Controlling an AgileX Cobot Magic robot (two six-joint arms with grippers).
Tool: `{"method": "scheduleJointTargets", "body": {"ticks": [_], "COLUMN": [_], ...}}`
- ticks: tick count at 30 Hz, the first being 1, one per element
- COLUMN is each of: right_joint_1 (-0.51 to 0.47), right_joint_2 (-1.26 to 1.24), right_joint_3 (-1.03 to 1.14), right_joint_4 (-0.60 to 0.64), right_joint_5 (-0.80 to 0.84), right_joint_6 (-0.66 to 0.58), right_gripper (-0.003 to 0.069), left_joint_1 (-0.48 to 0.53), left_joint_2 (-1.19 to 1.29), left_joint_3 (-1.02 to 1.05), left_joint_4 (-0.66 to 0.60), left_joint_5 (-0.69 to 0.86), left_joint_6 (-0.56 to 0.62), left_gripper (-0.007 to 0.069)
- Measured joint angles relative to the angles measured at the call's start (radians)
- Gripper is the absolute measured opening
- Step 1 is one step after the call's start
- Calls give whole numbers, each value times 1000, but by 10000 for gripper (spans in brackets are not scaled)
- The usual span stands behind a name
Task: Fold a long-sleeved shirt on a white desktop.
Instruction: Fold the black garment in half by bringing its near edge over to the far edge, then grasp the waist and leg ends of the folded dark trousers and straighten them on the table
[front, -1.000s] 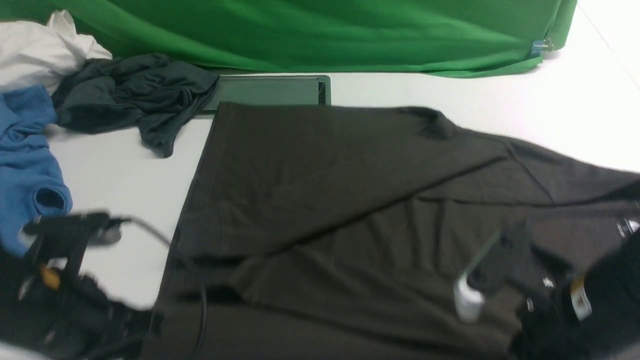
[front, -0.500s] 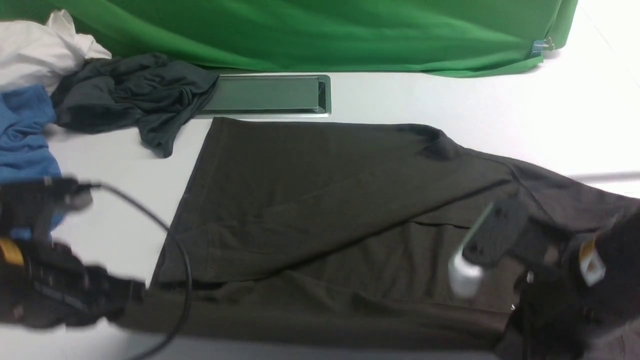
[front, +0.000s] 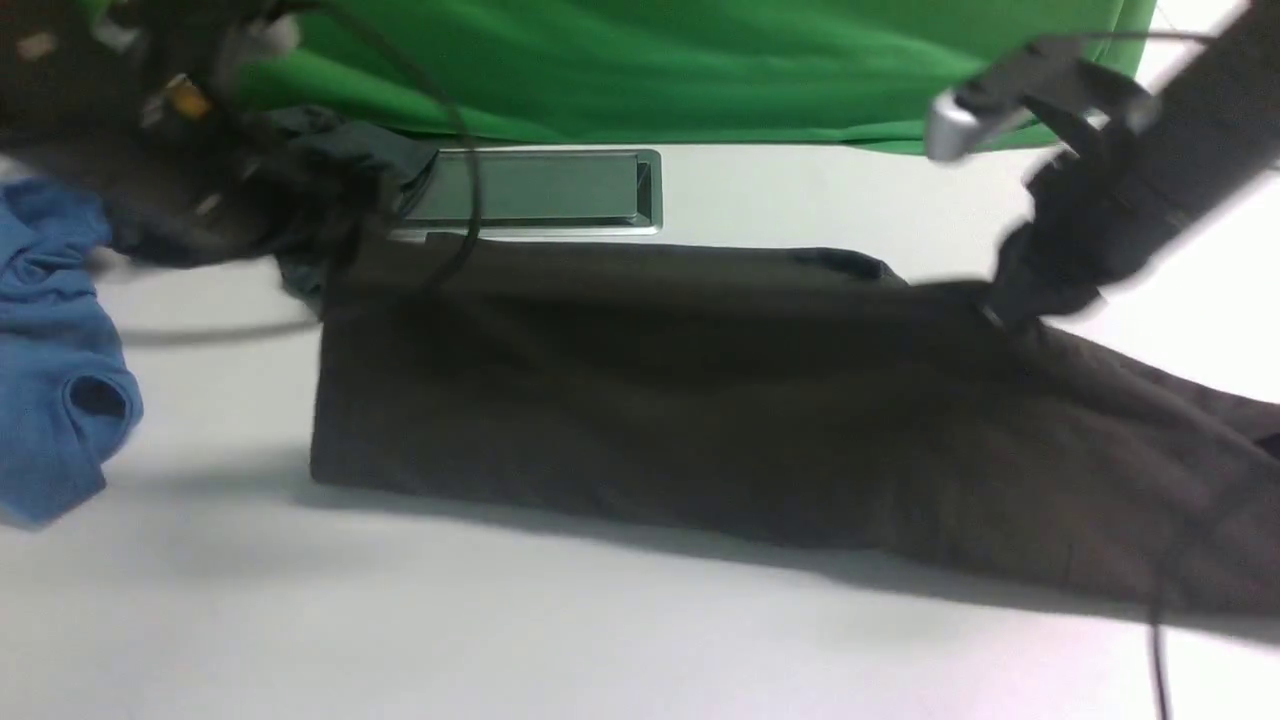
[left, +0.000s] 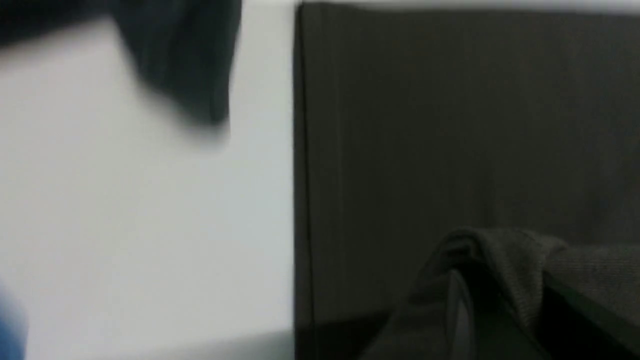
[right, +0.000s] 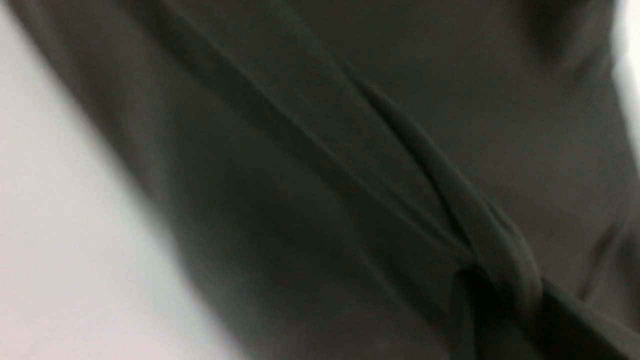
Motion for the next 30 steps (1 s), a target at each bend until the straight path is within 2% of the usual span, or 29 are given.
{"method": "scheduleJointTargets", "body": {"ticks": [5,9,11,12,13,14,15,17,18,19,20,22,27,29,30], "right_joint_1": [-15,-19,-19,-19,-20,-23,-26,-30,-40,-49,-52,-80,-130,-148,-157], "right_joint_2": [285,445,507,508,512,505,492,469,431,390,382,283,61,-36,-108], "right_joint_3": [-260,-394,-444,-446,-454,-459,-462,-462,-462,-462,-462,-458,-338,-237,-141], "right_joint_4": [-14,-19,-38,-38,-50,-53,-56,-58,-61,-61,-61,-61,-61,-61,-62], "right_joint_5": [-44,-71,-67,-67,-55,-47,-39,-29,-15,-5,-1,19,-14,-68,-119], "right_joint_6": [-5,48,73,73,81,95,111,131,157,177,186,239,307,339,365], "right_gripper": [60,155,317,317,408,455,493,524,544,552,553,559,561,561,562], "left_joint_1": [0,0,0,0,0,0,0,0,0,4,4,18,62,91,125], "left_joint_2": [306,487,558,561,565,559,544,523,485,442,442,352,210,170,138], "left_joint_3": [-183,-286,-333,-337,-345,-353,-358,-363,-367,-371,-371,-376,-379,-354,-316], "left_joint_4": [34,71,77,77,77,77,79,79,83,96,96,121,138,105,43], "left_joint_5": [-237,-287,-287,-287,-285,-277,-259,-240,-193,-141,-141,-39,184,258,296], "left_joint_6": [6,-18,-28,-29,-30,-32,-33,-34,-27,-9,-9,50,114,114,114], "left_gripper": [59,123,227,237,313,384,447,510,591,638,643,681,693,693,693]}}
